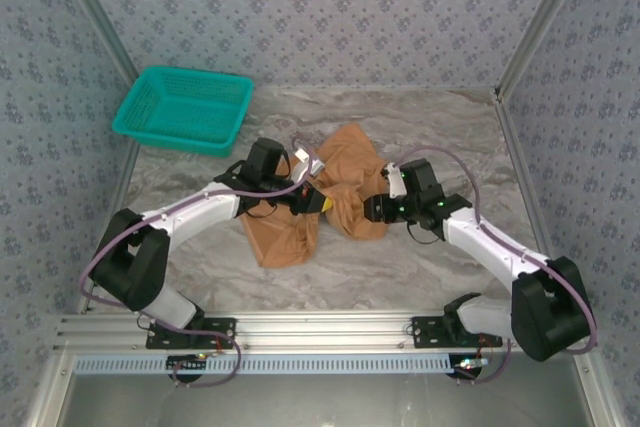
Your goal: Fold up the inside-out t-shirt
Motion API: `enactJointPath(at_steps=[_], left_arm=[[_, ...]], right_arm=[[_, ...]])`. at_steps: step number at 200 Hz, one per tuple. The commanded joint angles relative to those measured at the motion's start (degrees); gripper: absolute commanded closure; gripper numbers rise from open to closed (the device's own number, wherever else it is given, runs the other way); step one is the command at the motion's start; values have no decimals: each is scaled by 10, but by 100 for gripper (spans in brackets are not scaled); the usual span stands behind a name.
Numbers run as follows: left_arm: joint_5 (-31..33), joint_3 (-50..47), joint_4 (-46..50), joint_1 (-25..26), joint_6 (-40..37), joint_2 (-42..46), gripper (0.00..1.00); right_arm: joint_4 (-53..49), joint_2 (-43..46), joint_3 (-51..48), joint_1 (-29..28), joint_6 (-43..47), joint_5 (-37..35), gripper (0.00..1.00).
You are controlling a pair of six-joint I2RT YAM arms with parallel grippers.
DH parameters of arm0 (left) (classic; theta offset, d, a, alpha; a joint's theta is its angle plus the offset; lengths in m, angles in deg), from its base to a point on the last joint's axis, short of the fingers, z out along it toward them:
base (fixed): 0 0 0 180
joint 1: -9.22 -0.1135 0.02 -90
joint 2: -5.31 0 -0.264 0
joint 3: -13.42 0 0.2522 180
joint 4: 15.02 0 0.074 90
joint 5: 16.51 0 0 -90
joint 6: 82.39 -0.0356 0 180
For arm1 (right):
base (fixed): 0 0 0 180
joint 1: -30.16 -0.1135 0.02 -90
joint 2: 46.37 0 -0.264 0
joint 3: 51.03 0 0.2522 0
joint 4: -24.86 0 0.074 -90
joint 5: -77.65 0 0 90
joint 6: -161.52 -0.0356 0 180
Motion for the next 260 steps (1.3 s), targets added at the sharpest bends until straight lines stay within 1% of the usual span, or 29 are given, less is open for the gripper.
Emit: enactJointPath(at_steps=[1,22,31,35,45,51,58,61,69,76,86,93,102,112,129,144,161,169,183,200,219,237,260], left_arm=[[-18,1,1,-2,-9,11,100],[-16,-4,-2,-1,-10,14,100],[-13,-4,1,-3,-12,17,100],[-13,-6,-1,-3,-12,19,100],[0,-13,-6,-6,-7,27,100],[15,-19,-9,-9,0,33,100],[40,-27,-7,-17,11,41,100],[54,-32,-6,-21,17,45,100],[97,-49,-7,-35,40,56,100],[154,-67,0,-45,62,64,100],[244,-75,43,-48,79,67,100],[267,-73,67,-46,78,65,100],[272,-72,80,-38,73,63,89],[284,-71,81,-24,69,67,82],[320,-66,82,2,58,89,57],[333,-61,75,21,57,117,44],[319,-57,54,33,78,138,28],[307,-55,42,39,92,137,23],[296,-34,47,45,112,112,23],[283,-1,69,47,122,57,23],[251,39,75,47,124,-2,24],[217,80,70,50,126,-50,29],[200,131,103,56,109,-104,40]], right_arm=[[67,-26,3,-6,-25,27,50],[127,-74,9,-11,-44,47,49],[137,-99,18,-17,-46,46,52],[138,-111,22,-17,-47,45,56],[137,-127,27,-18,-52,65,78],[139,-123,24,-14,-53,69,89],[136,-102,16,-8,-47,63,98],[131,-86,12,-5,-42,59,100],[119,-37,1,3,-28,42,100],[107,10,-12,9,-17,31,100],[117,71,-35,13,-4,25,100],[147,104,-57,11,-4,31,100],[189,134,-85,2,-11,41,100],[219,149,-108,-9,-13,46,100],[238,153,-124,-23,5,50,100],[248,154,-131,-37,25,52,100],[258,156,-139,-46,42,46,100],[264,156,-144,-47,47,48,100],[272,157,-154,-51,51,48,100],[279,161,-166,-56,53,45,100],[278,170,-174,-60,55,39,100],[273,183,-181,-64,57,30,100],[260,196,-183,-65,59,21,100]])
